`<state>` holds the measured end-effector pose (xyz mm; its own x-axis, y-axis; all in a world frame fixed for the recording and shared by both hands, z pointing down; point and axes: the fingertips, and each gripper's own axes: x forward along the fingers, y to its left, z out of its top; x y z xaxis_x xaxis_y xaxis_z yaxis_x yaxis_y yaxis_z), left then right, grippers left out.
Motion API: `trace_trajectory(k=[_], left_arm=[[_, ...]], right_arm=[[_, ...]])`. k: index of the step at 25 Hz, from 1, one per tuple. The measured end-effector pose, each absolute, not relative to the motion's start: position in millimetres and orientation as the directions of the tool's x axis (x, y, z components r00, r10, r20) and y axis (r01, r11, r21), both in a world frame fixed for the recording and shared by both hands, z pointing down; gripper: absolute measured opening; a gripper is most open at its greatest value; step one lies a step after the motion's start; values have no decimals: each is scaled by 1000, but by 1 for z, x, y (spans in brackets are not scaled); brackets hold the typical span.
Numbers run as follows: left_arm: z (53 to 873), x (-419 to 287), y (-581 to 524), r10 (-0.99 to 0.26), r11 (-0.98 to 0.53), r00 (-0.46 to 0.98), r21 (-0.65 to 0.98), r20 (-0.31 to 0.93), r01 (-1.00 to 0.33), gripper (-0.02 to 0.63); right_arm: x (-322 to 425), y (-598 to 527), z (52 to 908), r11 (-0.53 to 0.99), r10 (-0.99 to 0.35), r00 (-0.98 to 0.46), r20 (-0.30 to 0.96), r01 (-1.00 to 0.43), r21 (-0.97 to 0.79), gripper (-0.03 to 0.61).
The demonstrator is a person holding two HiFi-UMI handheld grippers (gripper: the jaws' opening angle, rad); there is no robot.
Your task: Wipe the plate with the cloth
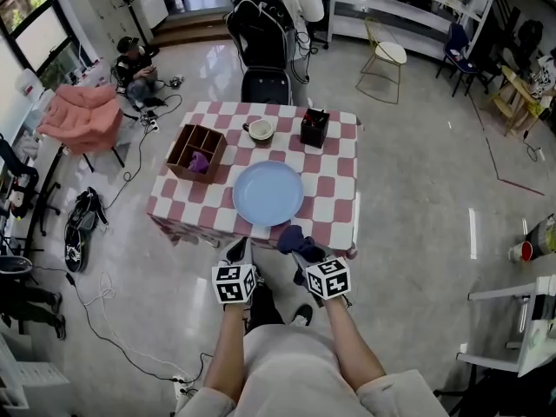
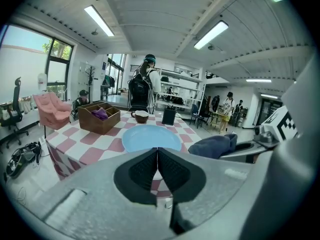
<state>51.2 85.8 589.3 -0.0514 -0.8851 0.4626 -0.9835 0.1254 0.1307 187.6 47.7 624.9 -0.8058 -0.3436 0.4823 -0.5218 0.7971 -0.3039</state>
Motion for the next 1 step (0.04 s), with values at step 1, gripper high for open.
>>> trace_trajectory(k=[1], left_arm=[[588,51,86,-885,122,-50,127,463,-984,11]], right_arm=[[187,48,624,797,-344,-806,481,-522,-304,118]])
